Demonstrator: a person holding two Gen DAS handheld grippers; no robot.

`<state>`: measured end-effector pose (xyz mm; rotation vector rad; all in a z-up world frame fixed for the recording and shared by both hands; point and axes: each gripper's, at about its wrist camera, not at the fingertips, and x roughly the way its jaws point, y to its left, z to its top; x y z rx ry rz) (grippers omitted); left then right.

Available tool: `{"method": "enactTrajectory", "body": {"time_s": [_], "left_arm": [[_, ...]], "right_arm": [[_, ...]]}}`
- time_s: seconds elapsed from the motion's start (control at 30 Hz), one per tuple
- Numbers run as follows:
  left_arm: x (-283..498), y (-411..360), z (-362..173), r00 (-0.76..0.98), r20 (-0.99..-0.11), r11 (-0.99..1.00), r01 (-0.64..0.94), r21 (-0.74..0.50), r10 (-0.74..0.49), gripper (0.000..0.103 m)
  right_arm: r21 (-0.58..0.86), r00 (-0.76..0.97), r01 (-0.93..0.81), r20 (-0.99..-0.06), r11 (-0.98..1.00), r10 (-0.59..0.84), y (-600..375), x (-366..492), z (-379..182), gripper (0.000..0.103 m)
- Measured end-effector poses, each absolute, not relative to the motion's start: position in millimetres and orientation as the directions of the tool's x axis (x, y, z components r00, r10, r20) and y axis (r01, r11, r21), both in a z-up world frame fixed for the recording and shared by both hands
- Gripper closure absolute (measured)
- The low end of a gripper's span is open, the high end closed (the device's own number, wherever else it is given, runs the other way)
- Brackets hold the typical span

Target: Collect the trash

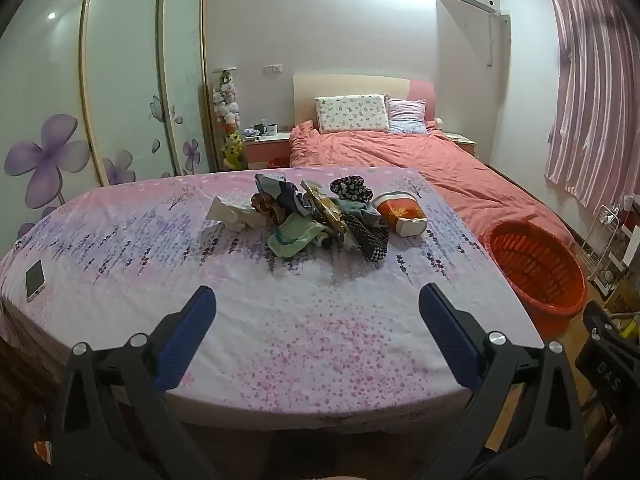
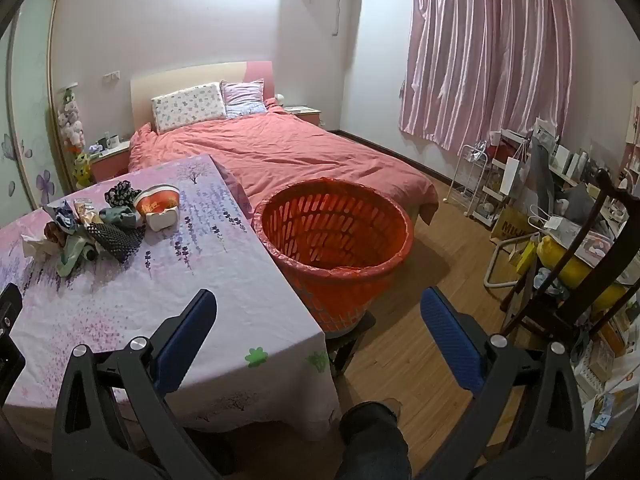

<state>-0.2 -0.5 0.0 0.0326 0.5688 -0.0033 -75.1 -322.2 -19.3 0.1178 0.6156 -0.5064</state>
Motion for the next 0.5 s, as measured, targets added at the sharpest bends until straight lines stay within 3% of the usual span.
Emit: {"method": "enactTrajectory", "body": {"time_s": [0.5], "left_arm": [[0.1, 0.0, 0.2, 0.841, -0.54, 1.0, 0.01, 0.026, 0.005, 0.004]], "right_arm": [[-0.045, 0.7, 0.488, -0.576, 0.872, -0.421, -322.8, -75.7, -19.3, 0.002]]}}
